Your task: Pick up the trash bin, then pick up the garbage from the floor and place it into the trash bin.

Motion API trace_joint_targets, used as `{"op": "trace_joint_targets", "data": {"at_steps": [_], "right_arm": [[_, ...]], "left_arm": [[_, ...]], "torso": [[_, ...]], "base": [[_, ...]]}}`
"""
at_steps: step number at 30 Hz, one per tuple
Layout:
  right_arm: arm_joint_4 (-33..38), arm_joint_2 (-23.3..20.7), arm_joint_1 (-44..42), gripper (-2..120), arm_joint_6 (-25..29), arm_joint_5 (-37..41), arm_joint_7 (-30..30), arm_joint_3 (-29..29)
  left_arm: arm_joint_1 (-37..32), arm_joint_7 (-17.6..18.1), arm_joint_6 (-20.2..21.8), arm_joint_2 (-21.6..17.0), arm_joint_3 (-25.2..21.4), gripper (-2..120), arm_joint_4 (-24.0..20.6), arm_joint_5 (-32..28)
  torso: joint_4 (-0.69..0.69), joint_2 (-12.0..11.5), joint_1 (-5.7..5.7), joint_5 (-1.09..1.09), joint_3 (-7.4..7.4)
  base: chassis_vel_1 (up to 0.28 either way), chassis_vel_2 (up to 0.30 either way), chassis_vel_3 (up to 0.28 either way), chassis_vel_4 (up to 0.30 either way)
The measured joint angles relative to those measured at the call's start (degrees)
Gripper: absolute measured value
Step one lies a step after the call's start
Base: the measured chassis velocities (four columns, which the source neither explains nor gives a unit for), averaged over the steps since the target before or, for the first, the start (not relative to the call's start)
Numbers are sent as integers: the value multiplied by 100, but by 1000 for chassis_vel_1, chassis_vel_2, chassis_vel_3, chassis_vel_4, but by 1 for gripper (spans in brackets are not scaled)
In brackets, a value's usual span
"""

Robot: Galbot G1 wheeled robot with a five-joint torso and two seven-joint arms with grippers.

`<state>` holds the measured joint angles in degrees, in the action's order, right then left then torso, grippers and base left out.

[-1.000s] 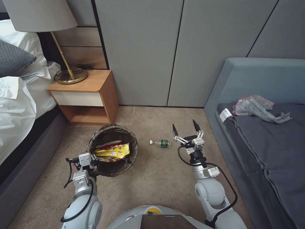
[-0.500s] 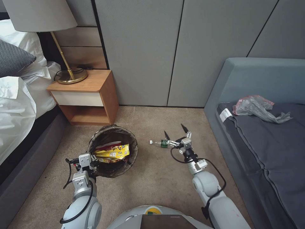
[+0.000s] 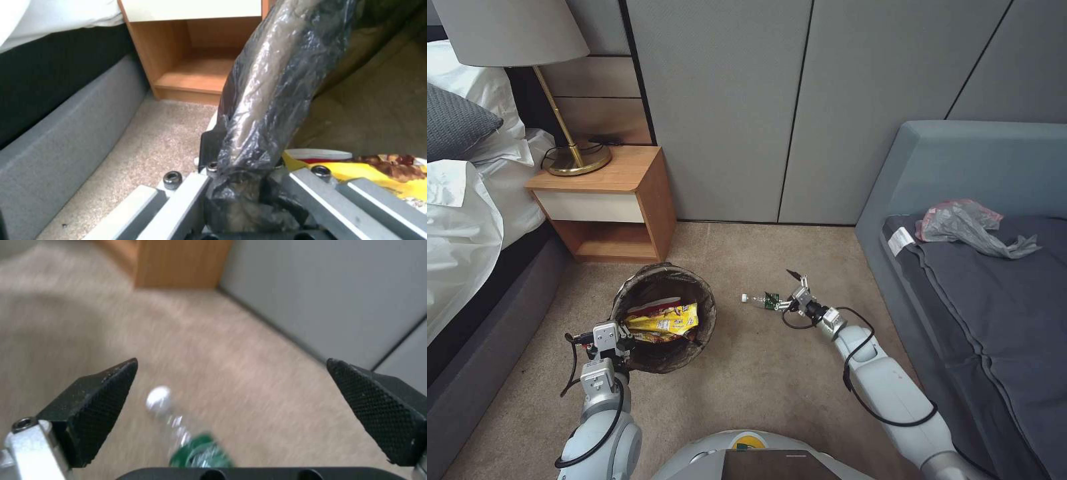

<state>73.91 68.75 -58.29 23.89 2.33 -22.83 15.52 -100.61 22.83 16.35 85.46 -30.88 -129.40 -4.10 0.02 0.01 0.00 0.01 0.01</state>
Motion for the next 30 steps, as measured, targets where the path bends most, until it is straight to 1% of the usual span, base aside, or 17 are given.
{"op": "trace_joint_targets", "data": {"at_steps": [1,2,3,4,5,7,8,10,11,13,19,22,25,26,28,30], "right_arm": [[-418,-43,227,100,-14,-42,-160,-131],[-692,-43,366,100,-12,-99,-310,-180],[-692,-43,366,100,-12,-99,-310,-180],[-963,-31,508,100,1,-179,-502,-211],[-1410,0,761,100,31,-325,-812,-276],[-1469,5,801,100,40,-347,-850,-286],[-1842,39,1105,100,101,-527,-1153,-354],[-2333,73,1598,100,166,-850,-1529,-497],[-2333,73,1598,100,166,-850,-1529,-497],[-2748,138,1941,100,180,-1235,-1740,-588],[-2980,172,2186,100,44,-1373,-1760,-822],[-3059,208,2297,100,-88,-1507,-1616,-930],[-3272,277,2465,100,-263,-1754,-1268,-1029],[-3272,277,2465,100,-263,-1754,-1268,-1029],[-3454,326,2555,100,-372,-1772,-1029,-1096],[-3518,346,2579,100,-425,-1751,-959,-1112]], "left_arm": [[13,0,-1,15,0,0,24,11],[23,0,-3,22,0,0,40,13],[23,0,-3,22,0,0,40,13],[35,0,-6,30,2,0,60,19],[50,0,-8,40,10,0,87,30],[51,0,-8,41,12,0,89,32],[57,0,-8,45,18,0,99,42],[49,0,-8,48,13,0,106,51],[49,0,-8,48,13,0,106,51],[34,1,-8,57,2,0,106,59],[35,2,-12,84,6,0,137,87],[39,2,-15,104,23,0,157,105],[43,2,-20,108,25,0,172,113],[43,2,-20,108,25,0,172,113],[38,2,-24,100,9,0,173,112],[33,2,-26,99,5,0,173,112]], "torso": [[-2,0,0,0,0],[-3,0,0,0,0],[-3,0,0,0,0],[-4,0,0,0,0],[-3,0,0,0,0],[-3,0,0,0,0],[-3,0,0,0,0],[0,0,0,-2,0],[0,0,0,-2,0],[-1,0,0,-2,0],[-3,0,0,-2,0],[-2,0,0,-1,0],[-2,0,0,-1,0],[-2,0,0,-1,0],[-2,0,0,-1,-1],[-2,0,0,-1,0]], "base": [[0,0,0,0],[0,0,0,0],[0,0,0,0],[0,0,0,0],[0,0,0,0],[0,0,0,0],[0,0,0,0],[0,0,0,0],[0,0,0,0],[0,0,0,0],[0,0,0,0],[0,0,0,0],[0,0,0,0],[0,0,0,0],[0,0,0,0],[0,0,0,0]]}}
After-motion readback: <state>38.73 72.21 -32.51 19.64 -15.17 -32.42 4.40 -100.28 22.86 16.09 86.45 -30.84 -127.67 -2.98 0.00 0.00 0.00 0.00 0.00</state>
